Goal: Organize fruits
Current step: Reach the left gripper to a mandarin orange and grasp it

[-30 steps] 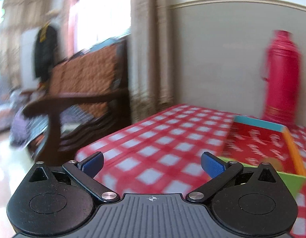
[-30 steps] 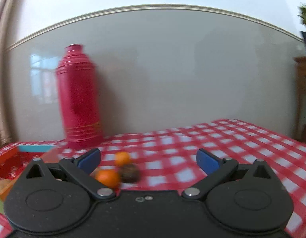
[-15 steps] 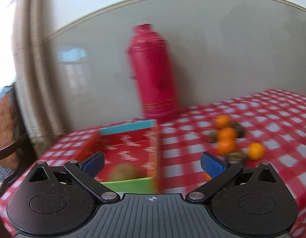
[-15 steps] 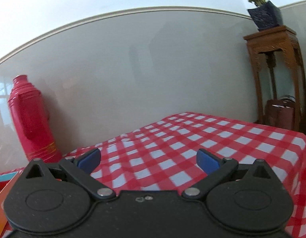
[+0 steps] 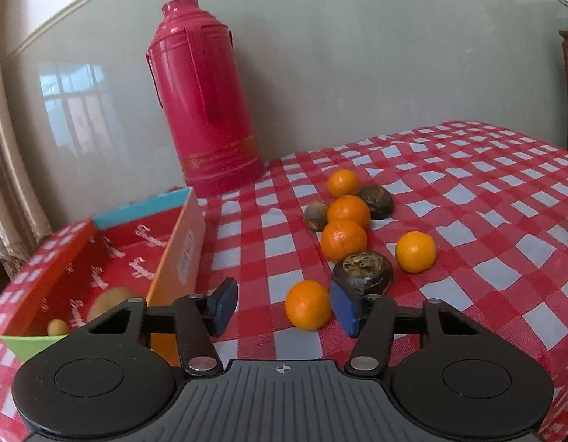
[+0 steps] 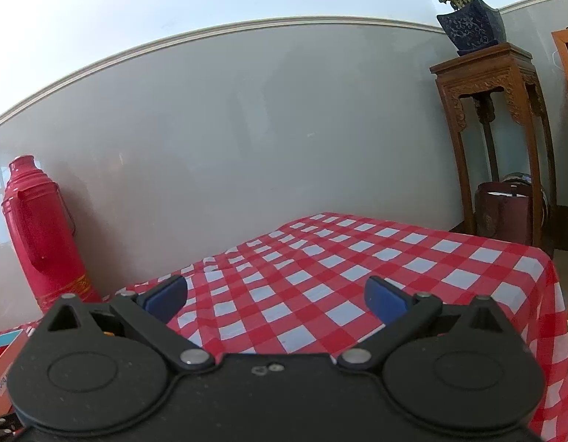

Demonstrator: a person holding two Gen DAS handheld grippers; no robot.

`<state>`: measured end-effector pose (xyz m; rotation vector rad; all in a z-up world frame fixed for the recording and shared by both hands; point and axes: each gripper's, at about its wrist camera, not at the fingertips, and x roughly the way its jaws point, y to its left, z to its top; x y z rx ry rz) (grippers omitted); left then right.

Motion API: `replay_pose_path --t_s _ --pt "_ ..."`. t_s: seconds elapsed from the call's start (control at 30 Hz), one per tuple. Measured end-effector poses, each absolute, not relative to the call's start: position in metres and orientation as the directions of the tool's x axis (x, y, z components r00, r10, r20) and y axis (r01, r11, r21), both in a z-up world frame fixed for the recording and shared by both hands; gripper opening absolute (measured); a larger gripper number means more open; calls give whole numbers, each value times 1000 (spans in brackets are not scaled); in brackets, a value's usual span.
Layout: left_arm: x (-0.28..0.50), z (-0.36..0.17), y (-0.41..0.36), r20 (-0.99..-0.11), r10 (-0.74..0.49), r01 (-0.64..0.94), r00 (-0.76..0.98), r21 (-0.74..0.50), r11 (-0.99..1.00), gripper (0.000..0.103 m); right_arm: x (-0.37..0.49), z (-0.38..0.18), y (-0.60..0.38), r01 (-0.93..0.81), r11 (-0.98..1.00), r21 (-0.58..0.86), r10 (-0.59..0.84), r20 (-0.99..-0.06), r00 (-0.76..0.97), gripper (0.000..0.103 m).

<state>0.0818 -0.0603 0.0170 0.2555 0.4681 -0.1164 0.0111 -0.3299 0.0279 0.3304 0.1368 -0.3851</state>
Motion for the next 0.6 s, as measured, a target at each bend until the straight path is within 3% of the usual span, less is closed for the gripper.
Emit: replay_pose_path --t_s 0.37,0.5,0.6 --pt "97 7 -63 -511 -80 185 856 158 970 56 17 27 -323 366 885 288 -318 -202 926 98" --pt "98 4 -64 -532 -101 207 841 142 968 33 18 27 -322 367 884 290 -317 -206 926 98" --pt "101 3 -64 -548 -110 212 829 126 969 32 18 27 -321 366 884 291 -315 -209 926 98"
